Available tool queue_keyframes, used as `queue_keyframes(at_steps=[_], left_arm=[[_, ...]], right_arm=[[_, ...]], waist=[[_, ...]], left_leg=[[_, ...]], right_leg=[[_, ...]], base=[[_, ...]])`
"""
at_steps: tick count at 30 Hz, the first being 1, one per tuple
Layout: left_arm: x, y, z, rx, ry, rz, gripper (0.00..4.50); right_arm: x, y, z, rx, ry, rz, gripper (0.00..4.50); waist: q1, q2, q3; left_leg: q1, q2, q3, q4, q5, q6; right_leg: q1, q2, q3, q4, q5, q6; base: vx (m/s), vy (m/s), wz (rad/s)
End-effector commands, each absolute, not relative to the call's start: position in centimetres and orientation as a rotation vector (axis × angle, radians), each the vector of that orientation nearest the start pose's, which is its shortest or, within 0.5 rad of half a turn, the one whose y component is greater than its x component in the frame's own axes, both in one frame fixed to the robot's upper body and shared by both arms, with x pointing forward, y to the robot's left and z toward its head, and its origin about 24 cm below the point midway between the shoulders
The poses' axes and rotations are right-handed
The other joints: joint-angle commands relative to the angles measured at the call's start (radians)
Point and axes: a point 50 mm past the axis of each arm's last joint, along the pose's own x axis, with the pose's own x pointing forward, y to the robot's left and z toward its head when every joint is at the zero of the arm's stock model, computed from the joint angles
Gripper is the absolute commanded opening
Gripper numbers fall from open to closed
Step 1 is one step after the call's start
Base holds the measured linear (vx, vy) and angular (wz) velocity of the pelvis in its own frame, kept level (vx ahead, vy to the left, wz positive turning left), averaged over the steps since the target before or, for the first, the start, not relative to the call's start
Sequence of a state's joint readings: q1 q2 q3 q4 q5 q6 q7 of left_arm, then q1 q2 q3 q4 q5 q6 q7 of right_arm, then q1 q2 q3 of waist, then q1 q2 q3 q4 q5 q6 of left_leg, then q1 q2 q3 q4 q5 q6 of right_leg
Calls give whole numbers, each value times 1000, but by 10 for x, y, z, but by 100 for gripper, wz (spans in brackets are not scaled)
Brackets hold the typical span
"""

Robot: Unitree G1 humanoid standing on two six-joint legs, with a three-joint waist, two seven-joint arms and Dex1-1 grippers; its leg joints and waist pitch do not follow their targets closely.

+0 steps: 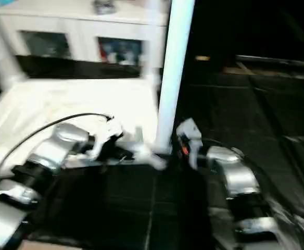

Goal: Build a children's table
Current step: Rotate leg to tighten

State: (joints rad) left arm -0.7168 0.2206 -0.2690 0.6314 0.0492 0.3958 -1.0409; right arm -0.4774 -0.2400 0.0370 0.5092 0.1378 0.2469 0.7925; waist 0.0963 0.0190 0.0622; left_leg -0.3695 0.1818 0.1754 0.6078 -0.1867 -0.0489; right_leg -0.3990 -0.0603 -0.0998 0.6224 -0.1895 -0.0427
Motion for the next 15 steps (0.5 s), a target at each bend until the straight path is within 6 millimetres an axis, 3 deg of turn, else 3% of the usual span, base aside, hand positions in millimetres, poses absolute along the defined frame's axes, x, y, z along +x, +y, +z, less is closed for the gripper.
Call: queue_keyframes(at_steps=[1, 2, 3, 5, 11, 12, 15], left_arm=[[338, 59, 80, 239, 433, -1189, 0], [339, 56, 81, 229, 426, -1153, 0], [342, 50, 84, 208, 409, -1100, 0], [344, 45, 86, 199, 399, -1063, 0], [343, 43, 88, 212, 395, -1048, 0], [343, 46, 87, 223, 398, -1051, 0], [341, 51, 86, 247, 400, -1074, 0]], right_arm=[[319, -101, 37, 5, 367, 897, 274], [322, -97, 37, 15, 374, 861, 274], [327, -90, 38, 37, 379, 797, 274], [329, -85, 40, 52, 376, 763, 274], [328, -78, 44, 68, 332, 773, 274], [327, -79, 46, 82, 319, 775, 344], [327, -85, 48, 79, 302, 776, 356]], waist=[[3, -11, -74], [2, -6, -74], [-3, -11, -75], [-3, -8, -76], [-2, -7, -81], [-1, -4, -81], [-1, -4, -81]], left_leg=[[4, 46, -22, -65, -119, 43], [4, 45, -22, -64, -120, 45], [5, 45, -21, -64, -121, 46], [6, 46, -21, -64, -115, 49], [3, 48, -21, -64, -68, 82], [4, 49, -21, -64, -68, 89], [5, 51, -22, -65, -76, 87]], right_leg=[[61, -101, 60, -96, -274, -157], [61, -101, 60, -97, -276, -157], [62, -100, 60, -98, -276, -157], [61, -100, 61, -97, -261, -160], [66, -100, 63, -82, -122, -188], [66, -101, 64, -81, -107, -195], [67, -102, 64, -82, -111, -196]], base=[[0, 0, 0], [0, 0, 0], [0, 0, 0], [0, 0, 0], [0, 0, 0], [0, 0, 0], [0, 0, 0]])
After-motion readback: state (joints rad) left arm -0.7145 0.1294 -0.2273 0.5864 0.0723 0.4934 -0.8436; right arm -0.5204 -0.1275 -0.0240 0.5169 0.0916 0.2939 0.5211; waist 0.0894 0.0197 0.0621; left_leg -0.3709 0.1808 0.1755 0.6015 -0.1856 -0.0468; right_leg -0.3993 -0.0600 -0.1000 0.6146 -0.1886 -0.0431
